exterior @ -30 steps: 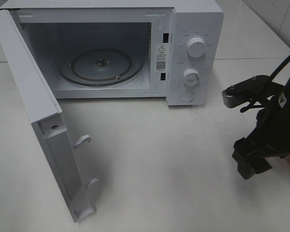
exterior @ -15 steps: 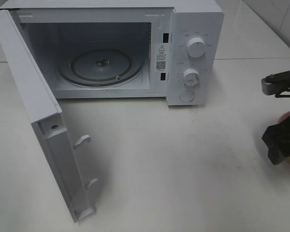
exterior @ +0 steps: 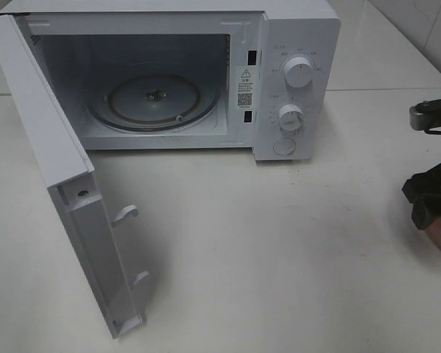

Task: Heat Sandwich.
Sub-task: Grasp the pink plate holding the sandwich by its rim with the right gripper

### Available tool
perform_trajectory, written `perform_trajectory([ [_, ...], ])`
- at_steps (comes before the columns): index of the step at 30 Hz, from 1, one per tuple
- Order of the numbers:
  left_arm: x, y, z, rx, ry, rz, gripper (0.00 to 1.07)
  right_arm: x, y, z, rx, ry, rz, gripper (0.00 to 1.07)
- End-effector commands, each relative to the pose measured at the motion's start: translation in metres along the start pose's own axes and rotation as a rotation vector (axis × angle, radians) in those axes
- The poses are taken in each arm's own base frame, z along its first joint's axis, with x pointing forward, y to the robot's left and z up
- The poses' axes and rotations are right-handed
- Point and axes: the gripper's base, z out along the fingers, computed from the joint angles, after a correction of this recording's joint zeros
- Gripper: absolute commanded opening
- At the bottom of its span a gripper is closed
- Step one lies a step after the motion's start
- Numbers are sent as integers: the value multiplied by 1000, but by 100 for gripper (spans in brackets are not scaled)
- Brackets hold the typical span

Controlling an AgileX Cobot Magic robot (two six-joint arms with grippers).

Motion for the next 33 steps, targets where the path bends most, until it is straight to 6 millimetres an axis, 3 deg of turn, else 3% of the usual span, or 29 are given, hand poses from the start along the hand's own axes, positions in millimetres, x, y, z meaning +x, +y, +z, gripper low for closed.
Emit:
perform_trajectory([
  [1, 2, 0, -3, 3, -19, -1, 100, -9, -2, 9, 3, 8, -16, 79],
  [20, 2, 0, -3, 3, -19, -1, 100, -19, -1, 61, -13, 69, -27, 77],
  [30, 2, 0, -3, 3, -19, -1, 100, -18, -1, 63, -10, 81, -34, 76],
  [33, 2, 0, -3, 3, -19, -1, 100, -17, -2, 63, 7, 92, -26, 64],
])
